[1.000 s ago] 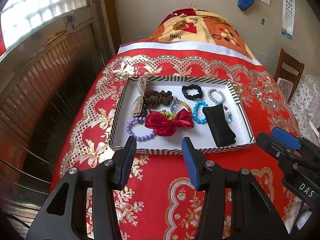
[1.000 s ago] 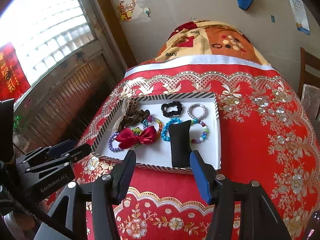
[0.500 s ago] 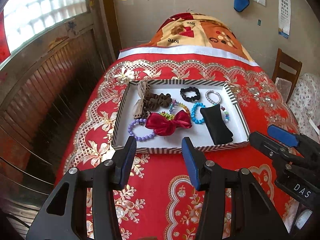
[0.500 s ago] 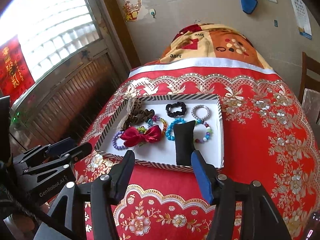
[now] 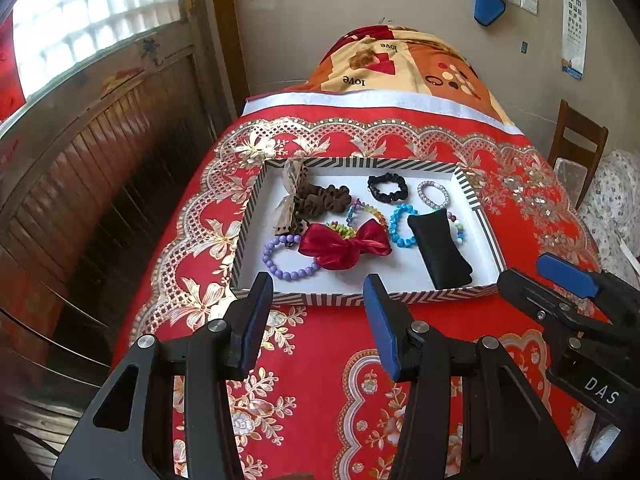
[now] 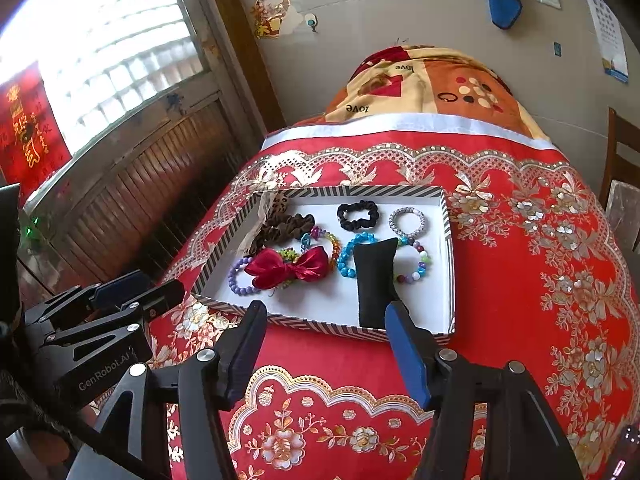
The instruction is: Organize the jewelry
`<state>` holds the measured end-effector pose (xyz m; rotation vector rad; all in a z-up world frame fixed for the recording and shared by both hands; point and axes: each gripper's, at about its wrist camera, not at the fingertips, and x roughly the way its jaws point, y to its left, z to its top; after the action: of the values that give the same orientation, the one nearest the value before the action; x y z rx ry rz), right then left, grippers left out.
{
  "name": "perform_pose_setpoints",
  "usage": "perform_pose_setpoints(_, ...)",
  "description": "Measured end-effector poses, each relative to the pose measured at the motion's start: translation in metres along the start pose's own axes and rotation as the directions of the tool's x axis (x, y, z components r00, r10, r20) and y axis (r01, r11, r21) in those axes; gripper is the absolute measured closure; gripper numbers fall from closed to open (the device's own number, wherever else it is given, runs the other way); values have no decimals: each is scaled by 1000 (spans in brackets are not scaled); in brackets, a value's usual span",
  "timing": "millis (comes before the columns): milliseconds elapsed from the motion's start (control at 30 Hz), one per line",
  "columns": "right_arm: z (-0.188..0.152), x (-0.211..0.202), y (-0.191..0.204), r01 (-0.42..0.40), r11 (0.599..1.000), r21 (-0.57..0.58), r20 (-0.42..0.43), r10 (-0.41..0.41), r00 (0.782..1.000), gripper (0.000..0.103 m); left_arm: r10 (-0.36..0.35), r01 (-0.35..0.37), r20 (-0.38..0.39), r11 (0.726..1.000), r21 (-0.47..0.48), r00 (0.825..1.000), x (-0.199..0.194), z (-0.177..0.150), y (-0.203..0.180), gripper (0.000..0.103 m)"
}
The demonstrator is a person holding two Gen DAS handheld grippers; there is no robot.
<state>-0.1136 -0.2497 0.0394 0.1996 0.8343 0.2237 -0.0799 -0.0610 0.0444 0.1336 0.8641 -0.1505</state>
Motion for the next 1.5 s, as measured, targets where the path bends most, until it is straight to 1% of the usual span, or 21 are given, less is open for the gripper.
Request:
perform_pose_setpoints(900, 5, 12, 1, 6, 1000, -3, -17, -6, 1000, 41, -5, 5, 0, 1000, 1, 1000, 9, 8, 9, 56)
perform_pose_setpoints(1500, 7, 26, -2, 9, 1000, 8, -42, -9, 999, 39, -21, 21, -14, 1000, 7, 1000, 23, 9, 5, 56)
